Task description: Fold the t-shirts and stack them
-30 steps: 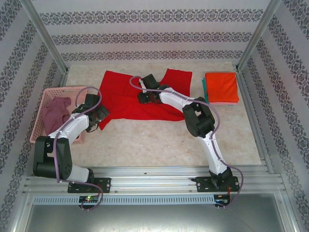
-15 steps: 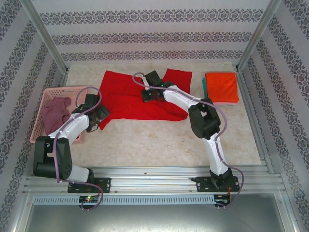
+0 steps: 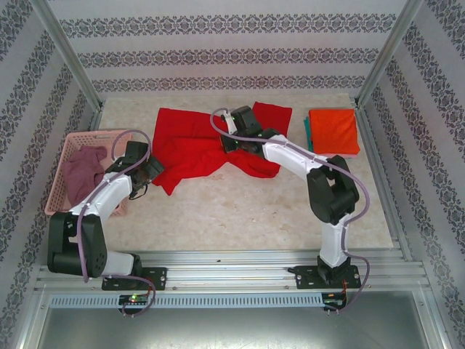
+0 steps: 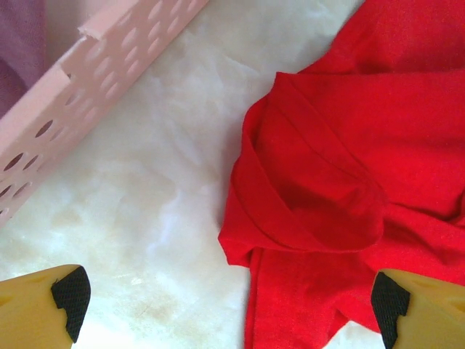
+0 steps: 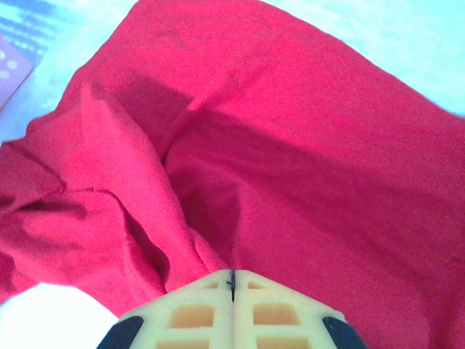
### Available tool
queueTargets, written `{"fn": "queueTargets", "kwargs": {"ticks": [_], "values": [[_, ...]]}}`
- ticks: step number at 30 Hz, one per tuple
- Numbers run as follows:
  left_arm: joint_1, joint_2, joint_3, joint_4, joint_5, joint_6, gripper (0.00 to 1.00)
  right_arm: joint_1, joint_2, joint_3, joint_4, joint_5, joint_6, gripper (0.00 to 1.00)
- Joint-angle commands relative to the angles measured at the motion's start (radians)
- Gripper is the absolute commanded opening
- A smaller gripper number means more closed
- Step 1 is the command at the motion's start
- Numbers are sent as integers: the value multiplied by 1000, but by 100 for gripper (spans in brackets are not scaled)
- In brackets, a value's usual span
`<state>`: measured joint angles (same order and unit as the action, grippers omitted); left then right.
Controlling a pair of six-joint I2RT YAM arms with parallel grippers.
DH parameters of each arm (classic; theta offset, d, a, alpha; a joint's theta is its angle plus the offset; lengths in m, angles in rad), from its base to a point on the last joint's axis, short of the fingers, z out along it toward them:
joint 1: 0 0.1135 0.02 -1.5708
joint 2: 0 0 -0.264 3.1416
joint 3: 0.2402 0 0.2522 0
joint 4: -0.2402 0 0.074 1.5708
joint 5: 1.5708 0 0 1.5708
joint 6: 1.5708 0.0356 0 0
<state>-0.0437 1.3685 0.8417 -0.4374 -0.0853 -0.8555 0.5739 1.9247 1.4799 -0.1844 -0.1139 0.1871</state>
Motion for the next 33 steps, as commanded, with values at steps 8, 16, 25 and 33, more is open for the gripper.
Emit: {"fn": "queueTargets", "kwargs": {"ticks": [8,16,25,33], "values": [[-57,34,22,-34,57,-121,95,7,-187,-276,126,101,39,74],[-148,110,46,4,59,-274,77,-58,-275,-432,215,121,202,74],[-147,342,299,-123,-23,-210,58,-71,-310,-507,228,111,217,74],[-134,436,316,-90,23,-241,41,-135,-327,-494,192,117,249,73]]}}
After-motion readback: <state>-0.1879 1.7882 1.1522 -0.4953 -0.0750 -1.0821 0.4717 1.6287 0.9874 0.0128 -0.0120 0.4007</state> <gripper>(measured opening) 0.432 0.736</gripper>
